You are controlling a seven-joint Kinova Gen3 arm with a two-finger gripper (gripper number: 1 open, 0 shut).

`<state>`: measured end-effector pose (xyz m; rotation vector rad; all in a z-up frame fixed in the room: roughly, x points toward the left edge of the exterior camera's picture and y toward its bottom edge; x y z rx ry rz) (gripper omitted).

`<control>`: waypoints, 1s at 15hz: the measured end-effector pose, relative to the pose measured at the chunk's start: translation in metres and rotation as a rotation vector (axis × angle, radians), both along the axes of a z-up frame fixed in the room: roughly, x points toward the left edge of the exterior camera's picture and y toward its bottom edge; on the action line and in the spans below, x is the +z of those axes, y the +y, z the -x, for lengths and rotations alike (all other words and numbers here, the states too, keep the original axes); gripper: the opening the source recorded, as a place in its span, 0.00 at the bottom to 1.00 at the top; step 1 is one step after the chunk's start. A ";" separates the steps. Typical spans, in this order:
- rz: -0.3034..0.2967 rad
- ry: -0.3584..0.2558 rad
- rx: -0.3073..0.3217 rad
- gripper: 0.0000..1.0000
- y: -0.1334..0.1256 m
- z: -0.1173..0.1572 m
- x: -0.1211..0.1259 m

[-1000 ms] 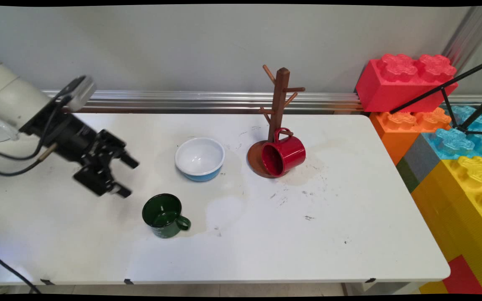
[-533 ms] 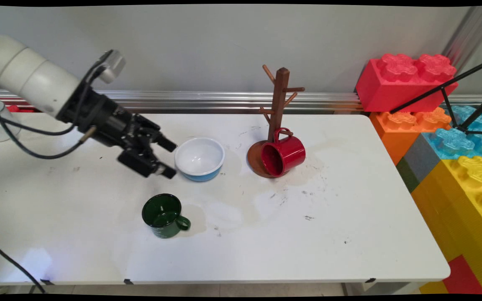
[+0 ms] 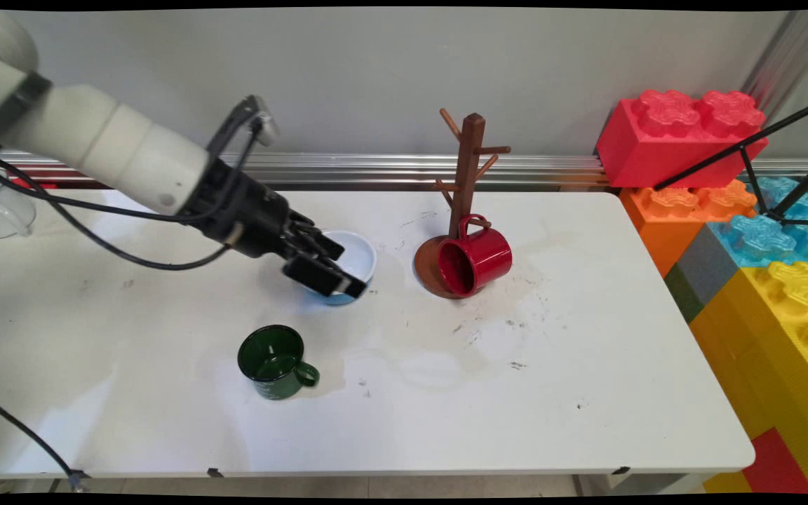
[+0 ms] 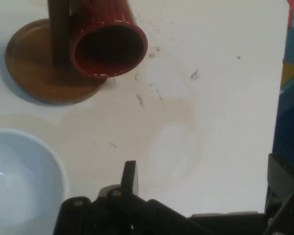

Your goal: Pick up the red mug from the rack

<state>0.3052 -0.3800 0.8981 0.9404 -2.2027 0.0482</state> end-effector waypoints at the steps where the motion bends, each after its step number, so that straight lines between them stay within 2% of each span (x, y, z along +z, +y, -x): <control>1: -0.005 0.000 0.015 1.00 0.000 0.006 -0.002; 5: -0.028 -0.008 0.099 1.00 -0.004 0.039 -0.013; 11: -0.040 -0.010 0.180 1.00 -0.015 0.078 -0.028; 15: -0.039 0.001 0.211 1.00 -0.028 0.102 -0.040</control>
